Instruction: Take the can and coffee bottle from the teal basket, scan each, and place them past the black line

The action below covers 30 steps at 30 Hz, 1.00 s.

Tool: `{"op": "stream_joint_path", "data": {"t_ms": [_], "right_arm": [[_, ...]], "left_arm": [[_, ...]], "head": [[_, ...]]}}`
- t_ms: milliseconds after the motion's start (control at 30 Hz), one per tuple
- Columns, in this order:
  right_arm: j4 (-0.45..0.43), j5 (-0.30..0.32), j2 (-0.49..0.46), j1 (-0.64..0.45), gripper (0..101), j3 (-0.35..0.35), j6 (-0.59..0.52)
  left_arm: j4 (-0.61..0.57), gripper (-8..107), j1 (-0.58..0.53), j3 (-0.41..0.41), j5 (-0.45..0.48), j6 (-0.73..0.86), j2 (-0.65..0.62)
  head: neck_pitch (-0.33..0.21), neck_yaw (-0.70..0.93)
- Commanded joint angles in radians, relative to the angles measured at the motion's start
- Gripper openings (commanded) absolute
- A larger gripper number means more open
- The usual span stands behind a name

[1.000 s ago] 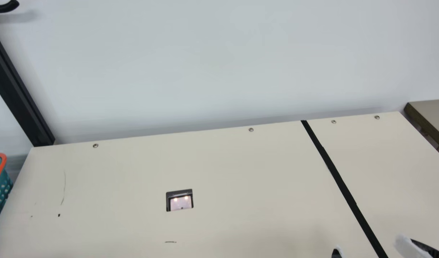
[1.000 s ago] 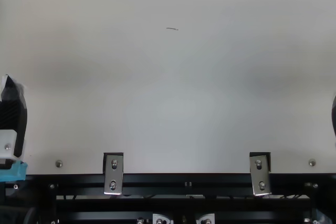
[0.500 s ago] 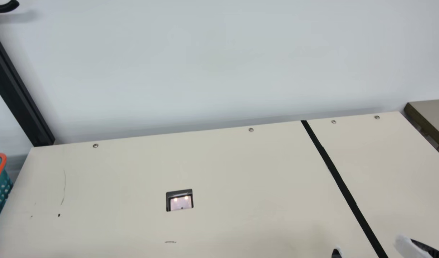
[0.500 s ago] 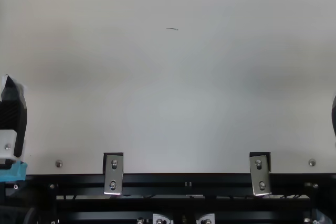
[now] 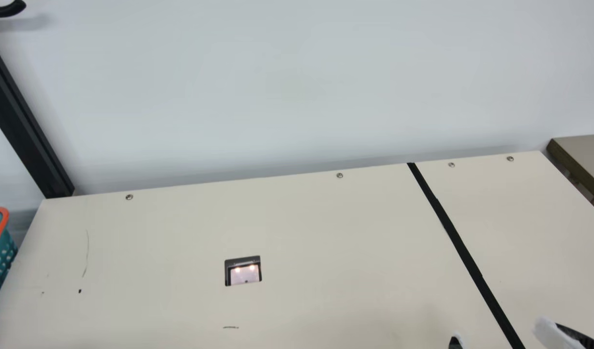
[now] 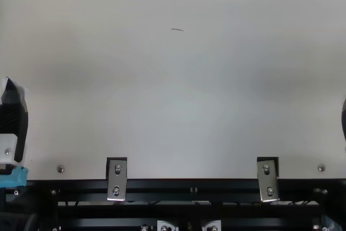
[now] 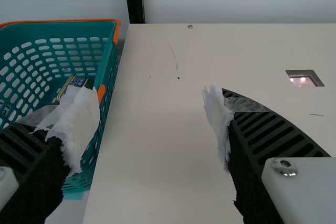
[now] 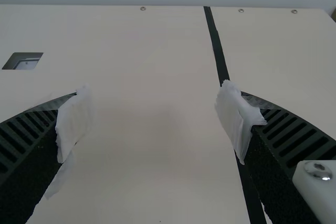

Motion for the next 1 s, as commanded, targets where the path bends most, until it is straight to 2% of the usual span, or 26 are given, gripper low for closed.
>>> {"op": "stream_joint_path", "data": {"t_ms": [0, 433, 800, 867, 967], "right_arm": [[0.0, 0.0, 0.0, 0.0, 101, 0.0, 0.0], [0.0, 0.0, 0.0, 0.0, 101, 0.0, 0.0], [-0.002, 0.002, 0.0, 0.001, 101, -0.003, 0.001], [-0.002, 0.015, 0.004, 0.004, 101, -0.024, 0.001], [0.003, 0.06, 0.017, 0.013, 101, -0.097, -0.004]], "left_arm": [[0.0, 90, 0.0, 0.0, 0.0, 0.0, 0.0], [0.0, 90, 0.0, 0.0, 0.0, 0.0, 0.0], [0.0, 90, 0.0, 0.0, 0.0, 0.0, 0.0], [0.0, 90, 0.0, 0.0, 0.0, 0.0, 0.0], [0.0, 90, 0.0, 0.0, 0.0, 0.0, 0.0]], "head": [[-0.004, 0.01], [0.008, 0.11], [0.008, 0.11], [0.008, 0.11], [0.008, 0.11]]}}
